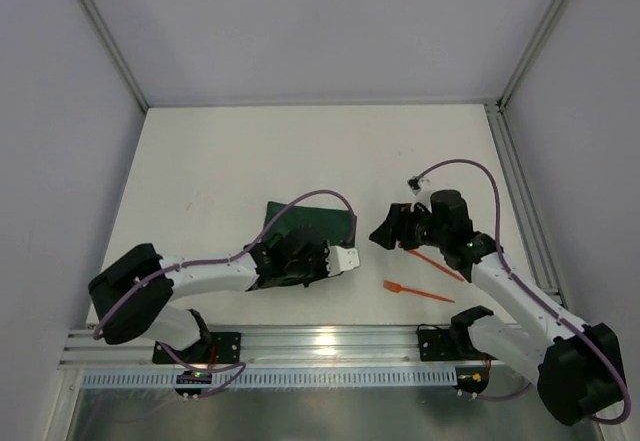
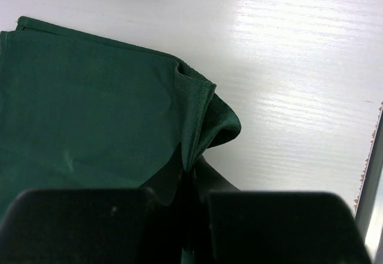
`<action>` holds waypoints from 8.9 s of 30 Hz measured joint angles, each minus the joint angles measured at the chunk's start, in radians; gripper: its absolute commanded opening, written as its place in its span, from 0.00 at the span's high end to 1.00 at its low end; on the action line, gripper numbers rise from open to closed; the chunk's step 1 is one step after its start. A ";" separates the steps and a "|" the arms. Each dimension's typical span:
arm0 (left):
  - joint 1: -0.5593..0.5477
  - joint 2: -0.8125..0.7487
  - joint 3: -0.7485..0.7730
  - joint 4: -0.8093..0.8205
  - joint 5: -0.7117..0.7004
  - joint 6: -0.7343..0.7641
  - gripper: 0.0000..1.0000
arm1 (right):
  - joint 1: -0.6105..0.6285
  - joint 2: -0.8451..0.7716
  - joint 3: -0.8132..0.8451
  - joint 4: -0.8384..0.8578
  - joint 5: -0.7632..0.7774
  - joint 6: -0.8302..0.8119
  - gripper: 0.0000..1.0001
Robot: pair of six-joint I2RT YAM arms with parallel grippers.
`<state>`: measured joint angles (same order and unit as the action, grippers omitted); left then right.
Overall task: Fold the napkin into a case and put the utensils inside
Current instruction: Pick up the lower triangle-folded napkin from the center of the board, then fold the lower triangle-folded napkin at the center of the board.
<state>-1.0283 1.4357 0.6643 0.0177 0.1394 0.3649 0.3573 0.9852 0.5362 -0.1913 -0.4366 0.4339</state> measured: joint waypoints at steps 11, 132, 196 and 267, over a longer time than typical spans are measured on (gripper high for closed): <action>0.046 -0.021 0.000 -0.034 0.110 -0.010 1.00 | 0.166 -0.528 -0.360 0.372 0.047 -0.356 0.28; -0.074 -0.176 -0.201 -0.084 -0.259 0.111 0.68 | 0.485 0.293 -0.353 1.106 0.076 -0.295 0.96; 0.262 0.148 0.344 -1.184 0.263 0.430 0.98 | 0.454 0.232 -0.439 1.048 -0.032 0.084 0.96; 0.726 0.438 0.518 -1.230 0.446 0.433 0.84 | 0.210 0.636 -0.230 0.917 -0.192 0.201 0.96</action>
<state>-0.3027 1.8732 1.1828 -1.2125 0.5854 0.7979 0.5674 1.6207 0.3061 0.7254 -0.6281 0.6346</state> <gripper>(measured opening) 0.156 0.052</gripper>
